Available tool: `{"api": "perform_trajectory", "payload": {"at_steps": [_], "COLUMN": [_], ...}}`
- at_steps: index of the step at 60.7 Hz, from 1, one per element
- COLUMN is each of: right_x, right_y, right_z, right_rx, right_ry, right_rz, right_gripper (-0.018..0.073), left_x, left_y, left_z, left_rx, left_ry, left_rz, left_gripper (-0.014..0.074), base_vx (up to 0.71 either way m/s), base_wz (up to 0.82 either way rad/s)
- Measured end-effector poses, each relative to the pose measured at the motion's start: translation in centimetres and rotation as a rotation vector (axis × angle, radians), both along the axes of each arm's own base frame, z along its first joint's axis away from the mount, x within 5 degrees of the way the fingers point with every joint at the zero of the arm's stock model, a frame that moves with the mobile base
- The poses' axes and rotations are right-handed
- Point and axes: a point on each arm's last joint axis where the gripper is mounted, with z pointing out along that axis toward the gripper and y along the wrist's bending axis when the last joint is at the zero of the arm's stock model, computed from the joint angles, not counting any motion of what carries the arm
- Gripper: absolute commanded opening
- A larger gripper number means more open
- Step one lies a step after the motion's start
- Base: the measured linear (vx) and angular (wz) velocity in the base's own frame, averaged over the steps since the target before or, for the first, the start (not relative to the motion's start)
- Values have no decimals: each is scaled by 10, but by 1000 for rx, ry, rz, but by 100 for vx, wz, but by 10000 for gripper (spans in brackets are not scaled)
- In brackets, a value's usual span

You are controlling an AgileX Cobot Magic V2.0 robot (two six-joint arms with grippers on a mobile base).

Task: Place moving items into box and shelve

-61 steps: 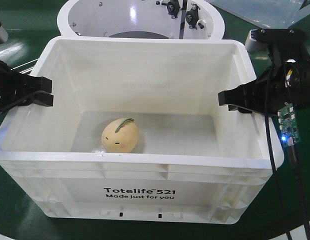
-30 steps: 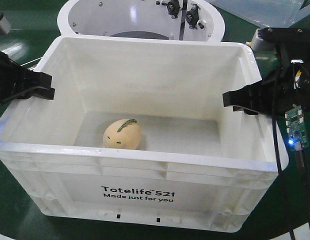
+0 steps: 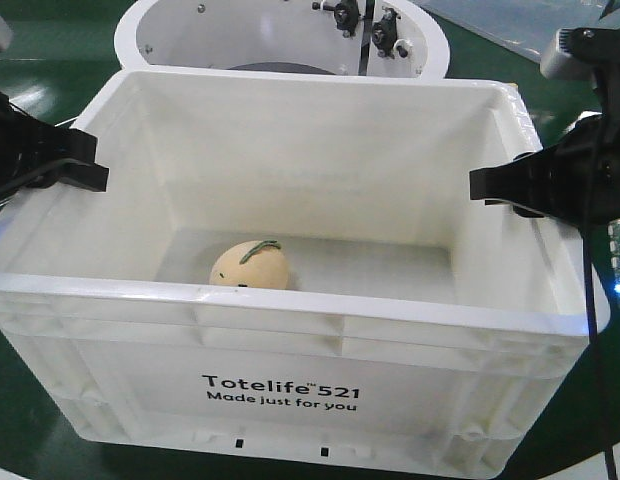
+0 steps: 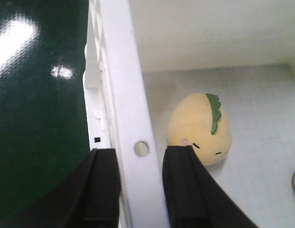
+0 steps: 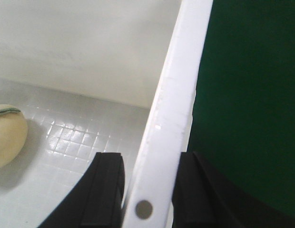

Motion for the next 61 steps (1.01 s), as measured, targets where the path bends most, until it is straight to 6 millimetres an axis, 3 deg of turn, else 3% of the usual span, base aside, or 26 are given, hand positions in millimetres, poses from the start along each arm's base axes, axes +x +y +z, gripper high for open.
{"api": "perform_trajectory", "payload": {"at_steps": [10, 27, 61], "right_x": [-1, 0, -2], "right_y": [0, -1, -2], "right_z": [10, 45, 47], "right_rx": [19, 37, 26], "right_ry": [-35, -123, -117], "right_rz": [0, 7, 9], "right_gripper": [-6, -6, -6], "left_x": [-10, -26, -31], "left_y": [2, 7, 8], "left_z": [15, 32, 37], "left_rx": [-16, -49, -56], "left_ry": [-85, -166, -188], "left_rz": [13, 40, 41], "left_gripper": [-8, -8, -8], "base_vx": [0, 0, 0], "base_wz": [0, 0, 0]}}
